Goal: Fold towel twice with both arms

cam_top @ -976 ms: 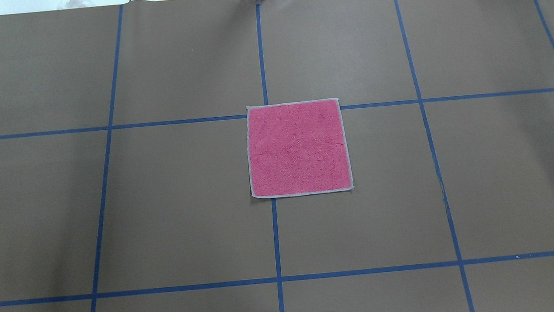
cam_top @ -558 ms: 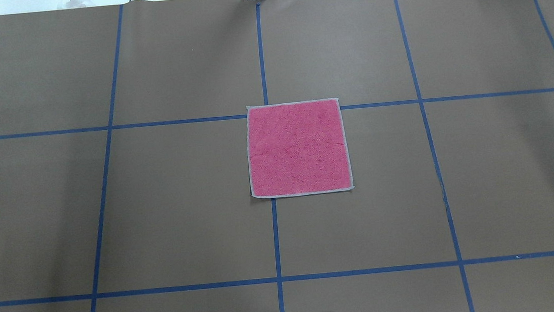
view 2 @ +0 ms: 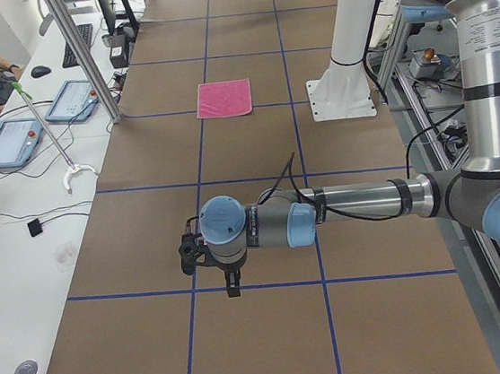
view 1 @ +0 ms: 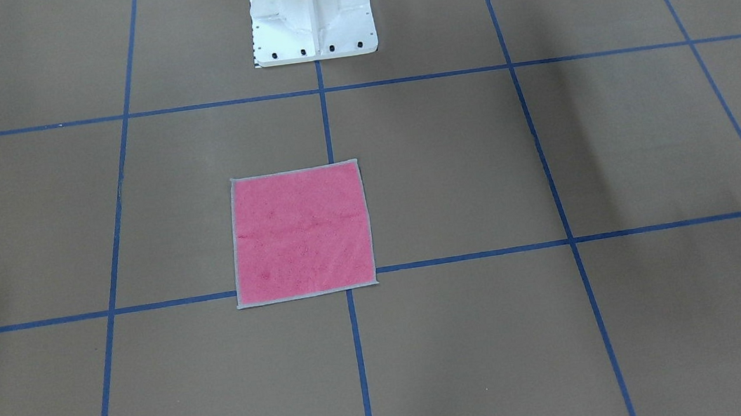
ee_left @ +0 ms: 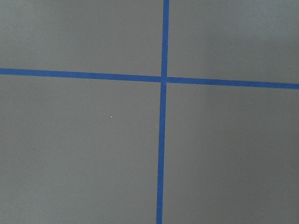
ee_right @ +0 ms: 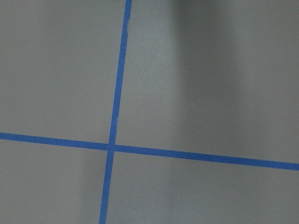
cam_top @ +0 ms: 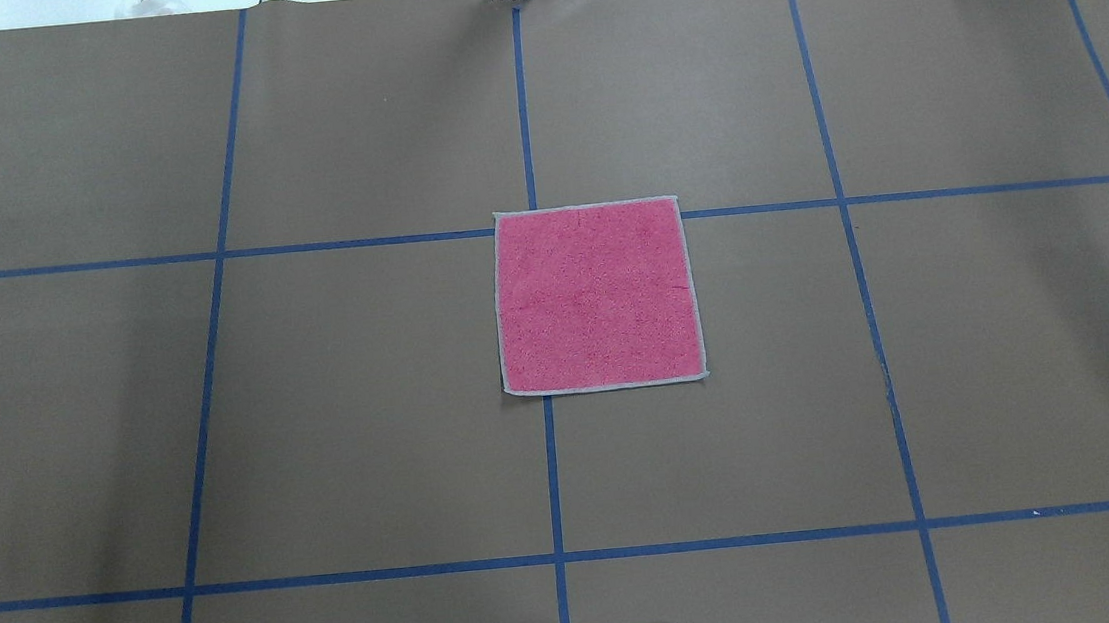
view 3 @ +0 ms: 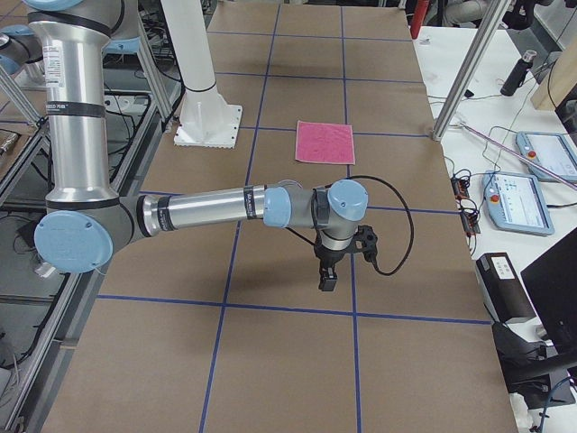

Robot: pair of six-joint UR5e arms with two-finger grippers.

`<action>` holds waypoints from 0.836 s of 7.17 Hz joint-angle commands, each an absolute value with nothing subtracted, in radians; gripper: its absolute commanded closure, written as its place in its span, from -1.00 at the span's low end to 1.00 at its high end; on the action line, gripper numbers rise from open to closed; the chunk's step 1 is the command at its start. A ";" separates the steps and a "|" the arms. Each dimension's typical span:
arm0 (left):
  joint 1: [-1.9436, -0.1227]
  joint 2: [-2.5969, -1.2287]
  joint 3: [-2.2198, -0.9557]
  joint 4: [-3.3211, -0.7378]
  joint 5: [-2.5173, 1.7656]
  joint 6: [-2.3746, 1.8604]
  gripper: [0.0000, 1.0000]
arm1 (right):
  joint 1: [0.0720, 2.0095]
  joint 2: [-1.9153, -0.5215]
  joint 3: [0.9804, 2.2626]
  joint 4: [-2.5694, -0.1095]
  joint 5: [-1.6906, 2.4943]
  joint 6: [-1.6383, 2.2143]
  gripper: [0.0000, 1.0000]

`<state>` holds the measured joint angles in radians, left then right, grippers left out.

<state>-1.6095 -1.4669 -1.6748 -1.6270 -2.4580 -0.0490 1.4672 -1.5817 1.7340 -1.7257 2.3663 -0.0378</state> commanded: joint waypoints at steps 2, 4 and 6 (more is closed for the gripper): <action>-1.550 -1.467 -1.678 -1.711 -2.503 -0.052 -1.00 | 1.415 -1.600 1.743 -1.695 2.550 -0.031 -1.00; -1.543 -1.465 -1.675 -1.724 -2.505 -0.055 -1.00 | 1.329 -1.600 1.765 -1.585 2.605 0.106 -1.00; -1.493 -1.470 -1.680 -1.742 -2.508 -0.179 -1.00 | 1.150 -1.594 1.831 -1.280 2.523 0.622 -1.00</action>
<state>-1.5288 -1.4668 -1.6765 -1.7286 -2.5066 -0.1079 1.2548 -1.5980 1.7987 -1.4632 2.5772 0.3263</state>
